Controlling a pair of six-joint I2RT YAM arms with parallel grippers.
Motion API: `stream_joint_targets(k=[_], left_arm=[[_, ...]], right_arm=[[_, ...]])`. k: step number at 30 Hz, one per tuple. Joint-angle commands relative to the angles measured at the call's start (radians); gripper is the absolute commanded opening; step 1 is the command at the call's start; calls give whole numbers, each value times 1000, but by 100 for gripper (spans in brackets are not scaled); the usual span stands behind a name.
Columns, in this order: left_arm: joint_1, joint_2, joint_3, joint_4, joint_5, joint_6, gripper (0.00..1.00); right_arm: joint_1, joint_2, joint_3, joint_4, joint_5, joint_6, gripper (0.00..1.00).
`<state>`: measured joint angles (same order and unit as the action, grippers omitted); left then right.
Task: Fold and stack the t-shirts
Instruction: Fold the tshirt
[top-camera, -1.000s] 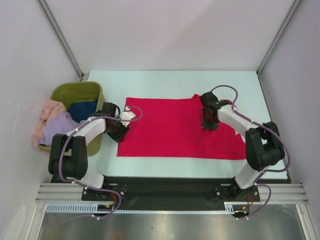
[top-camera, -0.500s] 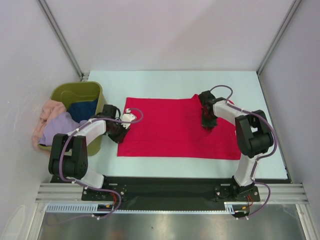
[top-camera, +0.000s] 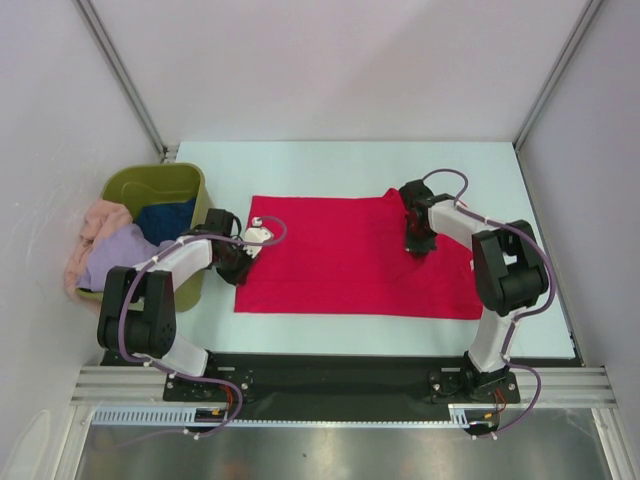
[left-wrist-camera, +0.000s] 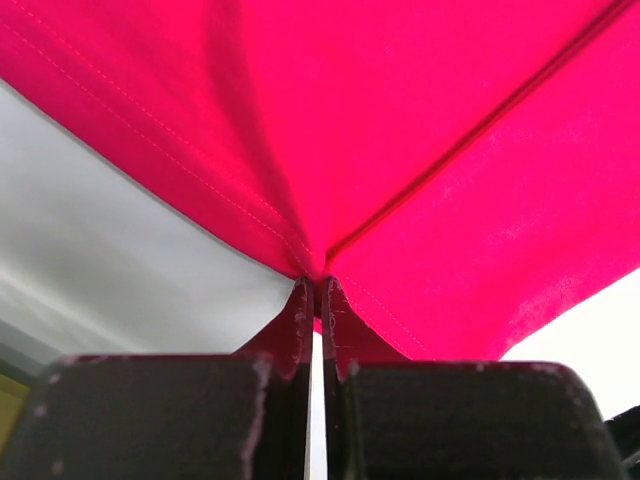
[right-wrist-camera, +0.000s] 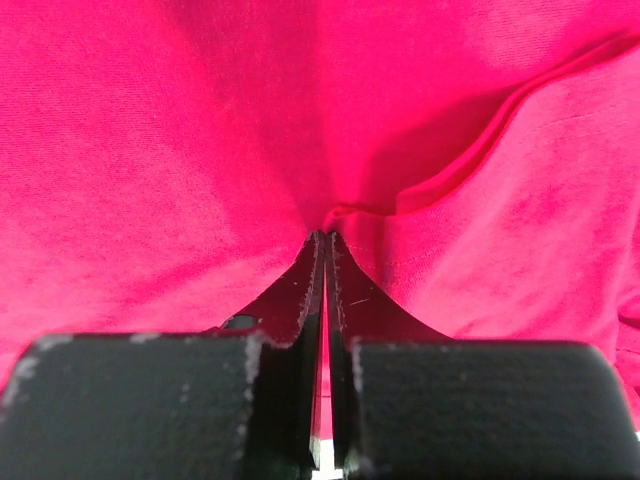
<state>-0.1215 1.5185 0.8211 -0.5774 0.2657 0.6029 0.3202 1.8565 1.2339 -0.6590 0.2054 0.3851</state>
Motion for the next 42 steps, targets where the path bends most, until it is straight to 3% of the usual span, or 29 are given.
stream_joint_targets(k=[1,11,25,27,28,30,33,34,35,37,39,42], left_arm=[[0,-18,38,-27,13,5,0],[0,-49,78,-39,6,-15,0],[0,-34,36,-29,-6,-14,0],[0,-34,36,-29,-14,-12,2],[0,-35,36,-29,-28,-11,5],[0,-40,42,-27,-51,-15,9],[0,-49,58,-19,-111,-23,28],[0,-50,64,-24,-115,-25,42],[0,-53,82,-35,-112,-28,48],[0,-72,110,-48,-88,-43,57],[0,-87,163,-42,-33,-78,59],[0,-84,240,31,23,-161,60]], right_arm=[[-9,-72,24,24,42,-17,0],[29,-135,27,110,-7,-46,0],[66,-43,30,220,-57,-57,0],[63,-23,35,203,-57,-52,9],[57,-17,36,197,-81,-54,28],[53,-19,44,196,-125,-58,42],[49,-77,59,196,-184,-63,56],[45,-98,65,196,-178,-66,71],[21,-126,71,196,-176,-68,76],[-38,-184,88,199,-225,-74,77],[-142,-198,136,188,-267,-80,75],[-258,-168,200,157,-273,-114,64]])
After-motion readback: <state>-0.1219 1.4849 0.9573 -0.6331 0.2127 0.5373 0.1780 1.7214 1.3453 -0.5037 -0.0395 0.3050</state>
